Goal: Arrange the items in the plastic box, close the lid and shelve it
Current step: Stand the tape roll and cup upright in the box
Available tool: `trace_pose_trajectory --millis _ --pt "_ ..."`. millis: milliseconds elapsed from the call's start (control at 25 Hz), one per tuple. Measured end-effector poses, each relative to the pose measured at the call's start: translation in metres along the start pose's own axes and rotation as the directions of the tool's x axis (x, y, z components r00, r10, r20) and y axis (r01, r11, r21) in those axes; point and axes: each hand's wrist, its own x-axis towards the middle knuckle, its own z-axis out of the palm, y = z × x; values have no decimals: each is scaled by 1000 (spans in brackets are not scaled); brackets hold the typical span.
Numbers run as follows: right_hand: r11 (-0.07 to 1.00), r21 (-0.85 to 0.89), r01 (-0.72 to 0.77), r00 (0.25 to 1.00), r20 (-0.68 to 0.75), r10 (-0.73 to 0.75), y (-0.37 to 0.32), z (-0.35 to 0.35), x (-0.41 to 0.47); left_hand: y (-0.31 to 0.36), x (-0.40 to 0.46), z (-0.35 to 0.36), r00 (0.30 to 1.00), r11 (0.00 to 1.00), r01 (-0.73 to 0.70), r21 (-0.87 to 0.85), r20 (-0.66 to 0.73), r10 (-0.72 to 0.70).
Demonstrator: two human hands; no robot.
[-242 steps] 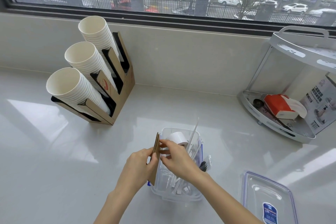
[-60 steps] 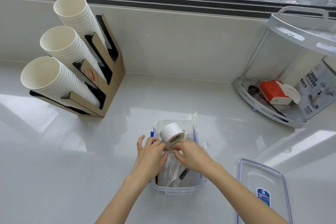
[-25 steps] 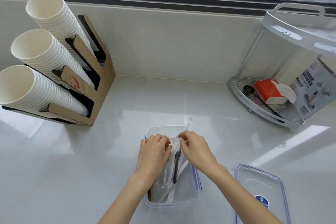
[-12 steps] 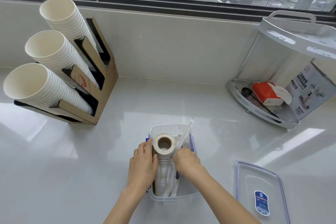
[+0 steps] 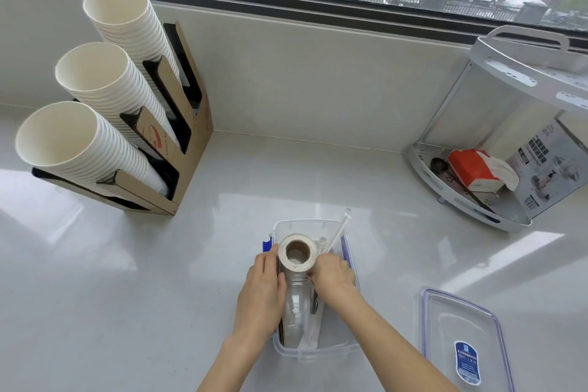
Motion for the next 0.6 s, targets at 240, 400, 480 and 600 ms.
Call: trace_pose_trajectory --millis 240,400,480,600 --pt "996 83 -43 998 -44 47 0 5 -2 0 0 1 1000 1000 17 -18 5 -17" --pt "994 96 -54 998 -36 58 0 7 -2 0 0 1 1000 1000 23 -10 4 -23" --pt "991 116 -61 997 -31 65 1 6 -1 -1 0 2 1000 1000 27 -1 11 -27" --pt "985 165 -47 999 -10 50 1 5 -2 -1 1 2 1000 998 -5 64 10 4"
